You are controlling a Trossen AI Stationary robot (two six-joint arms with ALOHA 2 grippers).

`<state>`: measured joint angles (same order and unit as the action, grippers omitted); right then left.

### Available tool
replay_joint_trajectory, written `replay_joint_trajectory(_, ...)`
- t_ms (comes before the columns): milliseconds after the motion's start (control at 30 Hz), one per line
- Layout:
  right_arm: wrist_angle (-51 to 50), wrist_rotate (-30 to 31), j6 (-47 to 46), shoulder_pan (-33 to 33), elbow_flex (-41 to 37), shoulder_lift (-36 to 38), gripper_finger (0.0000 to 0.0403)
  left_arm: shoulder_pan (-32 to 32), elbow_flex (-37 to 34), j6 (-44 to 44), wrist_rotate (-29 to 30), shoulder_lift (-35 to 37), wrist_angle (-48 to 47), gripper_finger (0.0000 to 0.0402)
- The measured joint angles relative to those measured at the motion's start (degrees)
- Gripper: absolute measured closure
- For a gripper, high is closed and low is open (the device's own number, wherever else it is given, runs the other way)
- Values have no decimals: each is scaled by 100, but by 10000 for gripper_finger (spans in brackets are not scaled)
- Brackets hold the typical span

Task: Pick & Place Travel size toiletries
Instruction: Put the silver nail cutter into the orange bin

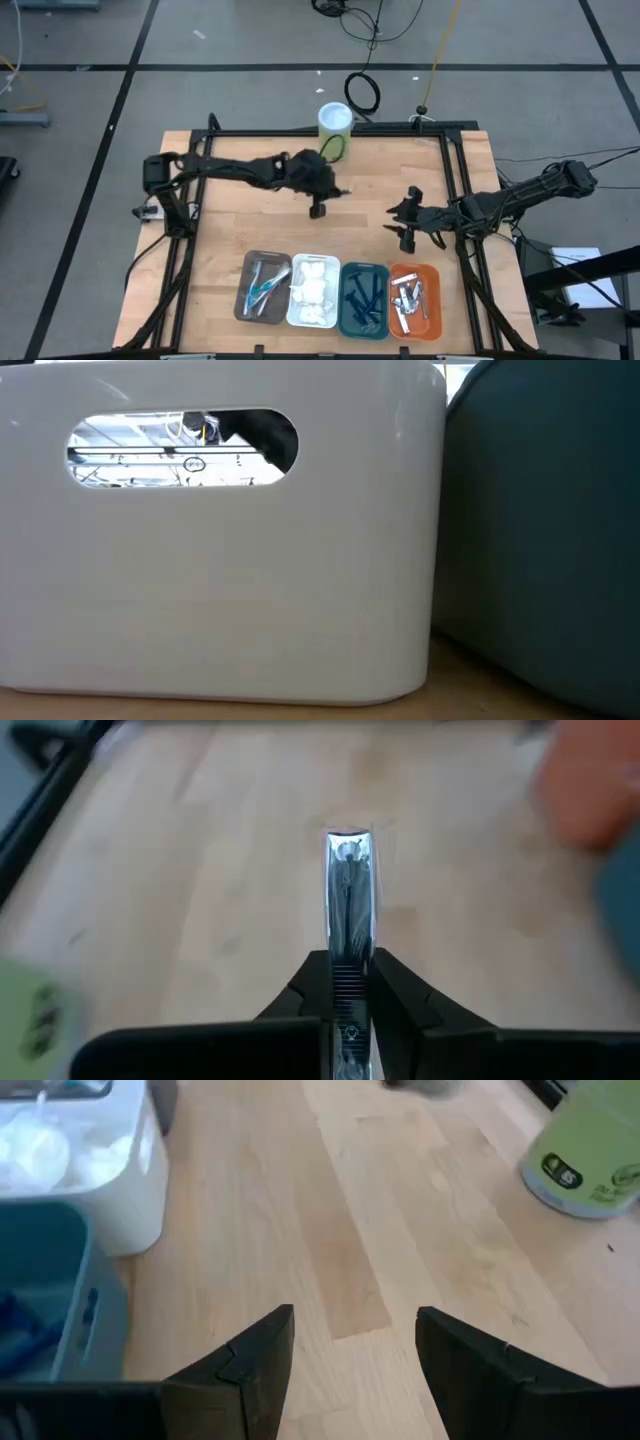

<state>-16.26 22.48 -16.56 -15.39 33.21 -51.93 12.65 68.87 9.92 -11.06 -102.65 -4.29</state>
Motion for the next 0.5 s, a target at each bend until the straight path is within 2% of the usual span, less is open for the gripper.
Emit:
replay_joint_trajectory(100, -7, 94, -53, 191, 0, 9, 204, -57, -814, -166, -332, 423, 1432, 376)
replay_joint_trajectory(233, 615, 329, 268, 441, -23, -129, 204, -79, -1846, -684, -709, 680, 4144, 376)
replay_joint_trajectory(400, 3061, 291, 1246, 797, -491, -457, 204, -241, -2552, -1194, -822, 656, 5954, 376)
replay_joint_trajectory(500, 4902, 279, 1661, 989, -854, -774, 204, -385, -2604, -1306, -796, 662, 6281, 376)
